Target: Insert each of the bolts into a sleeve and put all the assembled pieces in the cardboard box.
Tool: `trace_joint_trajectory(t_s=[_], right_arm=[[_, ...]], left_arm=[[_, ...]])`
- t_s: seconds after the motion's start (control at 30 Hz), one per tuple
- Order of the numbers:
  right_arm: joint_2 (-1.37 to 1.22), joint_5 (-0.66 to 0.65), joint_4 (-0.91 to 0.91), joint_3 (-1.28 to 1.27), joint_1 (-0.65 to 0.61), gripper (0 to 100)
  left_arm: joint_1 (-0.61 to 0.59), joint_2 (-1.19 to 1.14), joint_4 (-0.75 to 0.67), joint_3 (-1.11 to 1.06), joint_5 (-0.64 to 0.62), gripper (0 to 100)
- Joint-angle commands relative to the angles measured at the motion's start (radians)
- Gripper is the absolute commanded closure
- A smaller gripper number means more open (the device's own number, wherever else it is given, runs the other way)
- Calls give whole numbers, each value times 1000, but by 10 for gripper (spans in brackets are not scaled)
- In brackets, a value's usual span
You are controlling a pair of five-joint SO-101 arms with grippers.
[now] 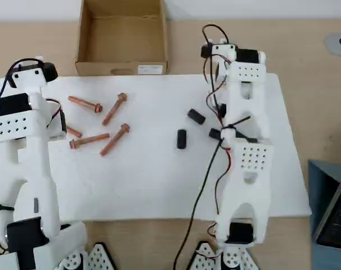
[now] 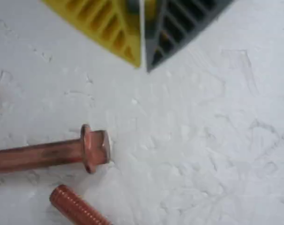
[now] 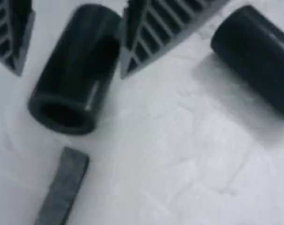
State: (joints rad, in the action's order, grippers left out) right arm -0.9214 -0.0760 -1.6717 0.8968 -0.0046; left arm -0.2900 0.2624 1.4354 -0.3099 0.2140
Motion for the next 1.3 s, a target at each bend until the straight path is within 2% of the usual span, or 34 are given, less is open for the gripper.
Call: trace_joint_trajectory(t_s=[0.0,0.13,0.33,0.5,0.67,0.8,1.07,1.27], right_arm=[[-4,5,5,45,1,842],[-25,5,5,44,1,846],[-50,-3,5,48,-1,992],[-45,-5,-6,74,-2,988],[-45,-5,-112,260,-2,988],[-15,-5,-117,325,2,988],[295,-31,-117,101,-1,988],[591,-32,-117,-142,4,988]], left_arm=[[-8,4,2,43,3,993],[-8,4,2,43,3,993],[-8,4,2,43,3,993],[-8,4,2,43,3,993],[-9,12,5,43,3,995],[-5,12,41,51,3,996],[8,12,55,89,3,994],[118,-4,133,210,3,995]])
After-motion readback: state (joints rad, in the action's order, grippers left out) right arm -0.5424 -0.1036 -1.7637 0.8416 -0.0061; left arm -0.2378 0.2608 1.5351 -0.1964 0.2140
